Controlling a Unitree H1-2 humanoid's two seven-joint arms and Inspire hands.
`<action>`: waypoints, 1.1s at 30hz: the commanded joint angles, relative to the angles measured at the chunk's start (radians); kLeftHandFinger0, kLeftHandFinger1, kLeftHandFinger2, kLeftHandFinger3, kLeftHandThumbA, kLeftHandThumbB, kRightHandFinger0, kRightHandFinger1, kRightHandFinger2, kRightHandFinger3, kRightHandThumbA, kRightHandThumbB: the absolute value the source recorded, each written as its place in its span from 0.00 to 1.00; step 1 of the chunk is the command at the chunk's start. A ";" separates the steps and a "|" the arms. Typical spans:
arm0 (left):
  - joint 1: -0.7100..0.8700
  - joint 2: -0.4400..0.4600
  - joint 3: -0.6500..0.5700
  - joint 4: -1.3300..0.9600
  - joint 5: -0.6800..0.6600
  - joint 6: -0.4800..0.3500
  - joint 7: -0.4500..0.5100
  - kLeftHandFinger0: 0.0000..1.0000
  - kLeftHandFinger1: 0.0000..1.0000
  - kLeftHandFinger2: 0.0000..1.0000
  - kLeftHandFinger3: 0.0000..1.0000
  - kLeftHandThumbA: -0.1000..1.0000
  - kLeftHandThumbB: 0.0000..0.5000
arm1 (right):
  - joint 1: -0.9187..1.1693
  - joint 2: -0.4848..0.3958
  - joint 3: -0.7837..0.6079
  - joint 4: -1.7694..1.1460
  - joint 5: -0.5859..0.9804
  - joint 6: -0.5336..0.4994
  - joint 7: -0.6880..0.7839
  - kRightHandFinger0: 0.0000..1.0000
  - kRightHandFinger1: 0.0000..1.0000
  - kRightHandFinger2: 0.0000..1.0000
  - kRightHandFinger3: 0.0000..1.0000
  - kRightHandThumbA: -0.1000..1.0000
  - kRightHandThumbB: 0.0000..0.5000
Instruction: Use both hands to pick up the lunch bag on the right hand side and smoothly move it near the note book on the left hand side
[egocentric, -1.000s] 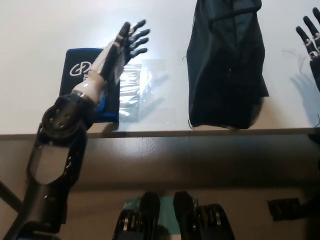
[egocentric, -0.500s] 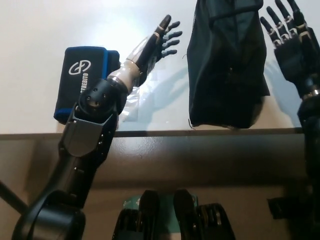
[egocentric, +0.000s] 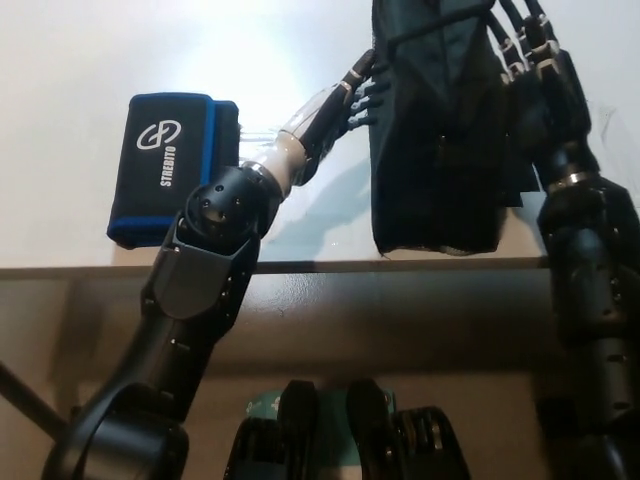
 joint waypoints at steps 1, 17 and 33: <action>-0.061 -0.021 0.017 -0.027 -0.020 -0.008 -0.001 1.00 1.00 1.00 1.00 1.00 0.96 | -0.082 0.039 0.002 0.029 -0.022 -0.069 -0.014 1.00 1.00 1.00 1.00 1.00 0.79; -0.045 -0.010 0.064 -0.046 -0.041 -0.066 -0.014 1.00 1.00 1.00 1.00 1.00 0.81 | -0.185 0.136 -0.020 0.268 -0.026 -0.178 0.001 1.00 1.00 1.00 1.00 1.00 0.76; 0.030 0.074 0.147 -0.202 -0.087 -0.019 -0.003 1.00 1.00 1.00 1.00 1.00 0.88 | -0.265 0.193 0.002 0.372 -0.051 -0.229 0.009 1.00 1.00 1.00 1.00 1.00 0.72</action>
